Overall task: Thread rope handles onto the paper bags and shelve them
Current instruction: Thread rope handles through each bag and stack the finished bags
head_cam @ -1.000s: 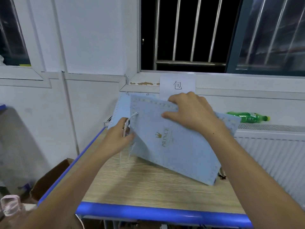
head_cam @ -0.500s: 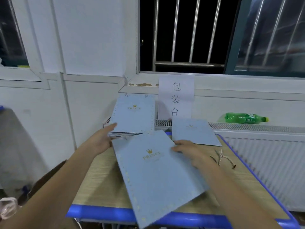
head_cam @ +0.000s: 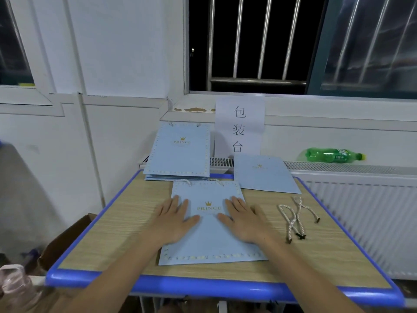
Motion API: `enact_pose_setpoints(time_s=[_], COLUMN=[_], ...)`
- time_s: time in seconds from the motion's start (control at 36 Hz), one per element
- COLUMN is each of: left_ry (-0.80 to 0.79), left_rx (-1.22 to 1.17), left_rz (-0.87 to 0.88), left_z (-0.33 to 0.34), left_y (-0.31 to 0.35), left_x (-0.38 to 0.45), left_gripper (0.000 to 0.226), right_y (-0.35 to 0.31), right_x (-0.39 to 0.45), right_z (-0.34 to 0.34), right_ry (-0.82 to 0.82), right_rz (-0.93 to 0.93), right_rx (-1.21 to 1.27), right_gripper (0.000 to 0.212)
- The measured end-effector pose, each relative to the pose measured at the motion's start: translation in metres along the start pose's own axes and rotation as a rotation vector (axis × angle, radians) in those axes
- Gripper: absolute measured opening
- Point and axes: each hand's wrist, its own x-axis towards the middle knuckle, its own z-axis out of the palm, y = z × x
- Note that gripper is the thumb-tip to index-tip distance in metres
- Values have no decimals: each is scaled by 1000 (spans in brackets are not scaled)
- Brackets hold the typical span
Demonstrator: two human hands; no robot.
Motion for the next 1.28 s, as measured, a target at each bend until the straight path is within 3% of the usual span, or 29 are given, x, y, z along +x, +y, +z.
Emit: enact_pose_setpoints(time_s=[0.14, 0.25, 0.36, 0.44, 0.5, 0.58, 0.67, 0.78, 0.94, 1.0, 1.14, 1.22, 1.28], left_ry=[-9, 74, 105, 116, 115, 116, 116, 150, 290, 295, 316, 321, 304], left_rx=[-5, -60, -160, -483, -737, -994, -1069, -1203, -1261, -1296, -1276, -1160, -1133], left_rz=[-45, -182, -184, -76, -18, 52, 127, 141, 24, -33, -108, -92, -94], left_z=[0, 1, -1, -12, -21, -31, -49, -75, -97, -95, -83, -83, -81], left_y=[2, 2, -3, -10, -11, -13, -13, -7, -2, -5, -12, -7, -6], left_x=[-4, -10, -15, -22, -31, -36, -36, -34, -18, -15, -8, -3, -3], left_gripper=[83, 99, 93, 69, 40, 40, 51, 67, 34, 33, 59, 76, 87], right_y=[0, 2, 7, 12, 9, 5, 7, 7, 8, 6, 8, 6, 5], right_x=[-3, -4, -3, -1, -7, -16, -20, -20, 2, 3, 5, 7, 4], right_z=[0, 3, 11, 7, -5, -25, -43, -67, -82, -84, -70, -64, -65], right_ry=[-22, 81, 174, 283, 322, 338, 335, 247, 255, 282, 254, 245, 257], right_rz=[49, 174, 294, 248, 198, 210, 163, 74, 97, 91, 129, 181, 195], right_rx=[27, 151, 245, 484, 727, 1047, 1106, 1204, 1455, 1461, 1395, 1312, 1321], right_gripper=[72, 81, 89, 49, 38, 19, 7, 17, 85, 75, 46, 55, 50])
